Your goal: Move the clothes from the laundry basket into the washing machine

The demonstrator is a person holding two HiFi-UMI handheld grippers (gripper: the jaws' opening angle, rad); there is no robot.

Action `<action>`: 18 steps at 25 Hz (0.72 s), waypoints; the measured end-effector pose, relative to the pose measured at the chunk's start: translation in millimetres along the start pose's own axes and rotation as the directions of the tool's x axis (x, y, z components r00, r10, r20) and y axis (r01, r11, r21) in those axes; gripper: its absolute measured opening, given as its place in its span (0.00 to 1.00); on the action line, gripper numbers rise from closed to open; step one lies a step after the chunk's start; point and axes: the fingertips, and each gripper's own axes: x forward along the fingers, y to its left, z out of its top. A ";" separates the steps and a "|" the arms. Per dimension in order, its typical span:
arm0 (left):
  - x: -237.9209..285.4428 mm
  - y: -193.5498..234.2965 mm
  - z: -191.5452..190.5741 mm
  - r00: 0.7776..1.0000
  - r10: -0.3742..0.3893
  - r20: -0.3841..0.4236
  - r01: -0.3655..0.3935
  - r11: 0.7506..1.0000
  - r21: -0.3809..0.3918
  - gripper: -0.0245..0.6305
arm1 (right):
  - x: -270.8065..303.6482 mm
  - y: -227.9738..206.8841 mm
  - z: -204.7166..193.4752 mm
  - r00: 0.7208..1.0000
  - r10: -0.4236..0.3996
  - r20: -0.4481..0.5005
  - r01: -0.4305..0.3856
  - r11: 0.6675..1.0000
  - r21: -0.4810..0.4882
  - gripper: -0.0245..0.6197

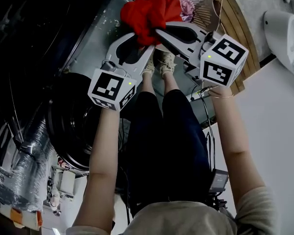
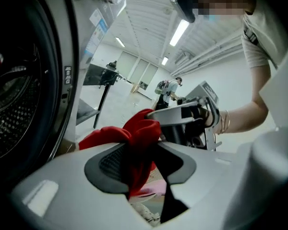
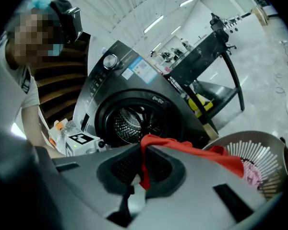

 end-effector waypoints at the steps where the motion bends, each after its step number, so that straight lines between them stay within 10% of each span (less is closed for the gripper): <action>1: 0.6 -4.0 2.4 1.000 -0.011 -0.004 0.011 1.000 0.026 0.30 | 0.8 8.3 4.0 1.000 0.016 -0.005 -0.016 1.000 -0.005 0.07; 8: -3.5 13.2 23.1 0.995 0.061 0.075 -0.069 0.992 0.103 0.42 | 14.9 53.6 9.5 0.991 0.121 -0.051 -0.123 0.992 -0.041 0.07; 12: -12.2 18.2 20.3 0.992 0.077 0.104 -0.093 0.984 0.150 0.18 | 26.2 57.4 5.5 0.991 0.122 -0.056 -0.125 0.991 -0.051 0.07; 18: -40.2 66.0 7.0 0.953 0.276 0.125 -0.283 0.958 0.039 0.15 | 42.2 58.8 -2.2 0.991 0.130 -0.030 -0.132 0.990 -0.058 0.07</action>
